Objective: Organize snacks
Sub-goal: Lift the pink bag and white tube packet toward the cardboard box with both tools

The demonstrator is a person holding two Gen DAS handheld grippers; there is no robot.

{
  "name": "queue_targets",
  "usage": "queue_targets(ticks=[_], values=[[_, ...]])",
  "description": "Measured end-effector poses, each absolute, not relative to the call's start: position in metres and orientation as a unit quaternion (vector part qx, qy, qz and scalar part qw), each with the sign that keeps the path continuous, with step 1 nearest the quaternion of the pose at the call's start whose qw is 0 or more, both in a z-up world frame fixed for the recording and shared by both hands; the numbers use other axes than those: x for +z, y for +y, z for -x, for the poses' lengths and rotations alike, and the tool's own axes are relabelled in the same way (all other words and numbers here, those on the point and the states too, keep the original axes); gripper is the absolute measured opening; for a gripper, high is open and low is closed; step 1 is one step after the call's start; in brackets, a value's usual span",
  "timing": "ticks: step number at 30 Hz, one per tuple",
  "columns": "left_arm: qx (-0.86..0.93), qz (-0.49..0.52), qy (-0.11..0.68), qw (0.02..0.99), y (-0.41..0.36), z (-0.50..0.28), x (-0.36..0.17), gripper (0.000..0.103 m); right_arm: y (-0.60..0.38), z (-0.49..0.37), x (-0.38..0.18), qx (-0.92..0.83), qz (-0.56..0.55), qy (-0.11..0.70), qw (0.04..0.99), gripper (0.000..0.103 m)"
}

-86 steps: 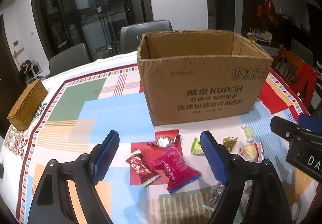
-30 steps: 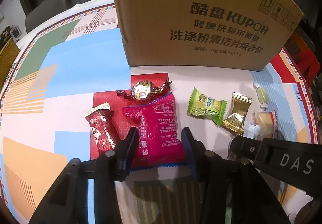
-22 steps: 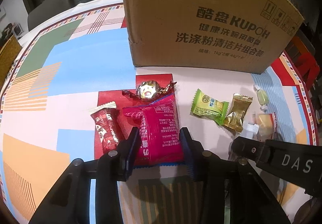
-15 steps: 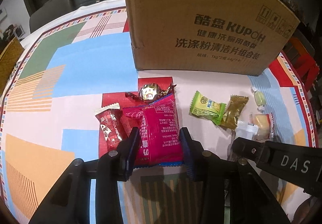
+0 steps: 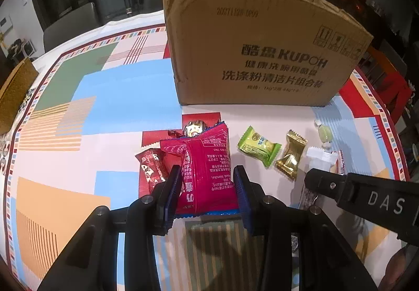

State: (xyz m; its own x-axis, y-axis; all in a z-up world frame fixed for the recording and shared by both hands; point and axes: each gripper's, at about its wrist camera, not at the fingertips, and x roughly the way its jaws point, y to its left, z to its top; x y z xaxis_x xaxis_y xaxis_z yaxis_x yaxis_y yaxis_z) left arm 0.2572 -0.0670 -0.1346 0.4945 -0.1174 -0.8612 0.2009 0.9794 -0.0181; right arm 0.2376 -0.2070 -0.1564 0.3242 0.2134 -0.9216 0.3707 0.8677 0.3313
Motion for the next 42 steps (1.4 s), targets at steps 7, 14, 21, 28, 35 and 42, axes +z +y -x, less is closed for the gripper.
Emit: queue_targets(ticks=[7,14,21,28,35,42], values=[[-0.094,-0.044,0.483,0.87,-0.069,-0.254,-0.12,0.04,-0.211,-0.235,-0.143,-0.048,-0.235,0.563,0.791,0.019],[-0.096,-0.045,0.471,0.876,-0.069,-0.252,-0.107,0.04,-0.214,-0.232,-0.127,-0.045,-0.213,0.543,0.811,0.019],[-0.098,-0.045,0.455,0.884,-0.068,-0.251,-0.091,0.04,-0.215,-0.229,-0.104,-0.045,-0.184,0.515,0.836,0.019],[-0.098,-0.047,0.434,0.894,-0.067,-0.25,-0.071,0.04,-0.211,-0.226,-0.077,-0.044,-0.151,0.477,0.865,0.019],[-0.104,-0.051,0.408,0.905,-0.069,-0.247,-0.048,0.04,-0.204,-0.222,-0.05,-0.042,-0.114,0.44,0.89,0.019],[-0.111,-0.048,0.386,0.915,-0.068,-0.246,-0.028,0.04,-0.2,-0.221,-0.026,-0.037,-0.088,0.407,0.908,0.019]])
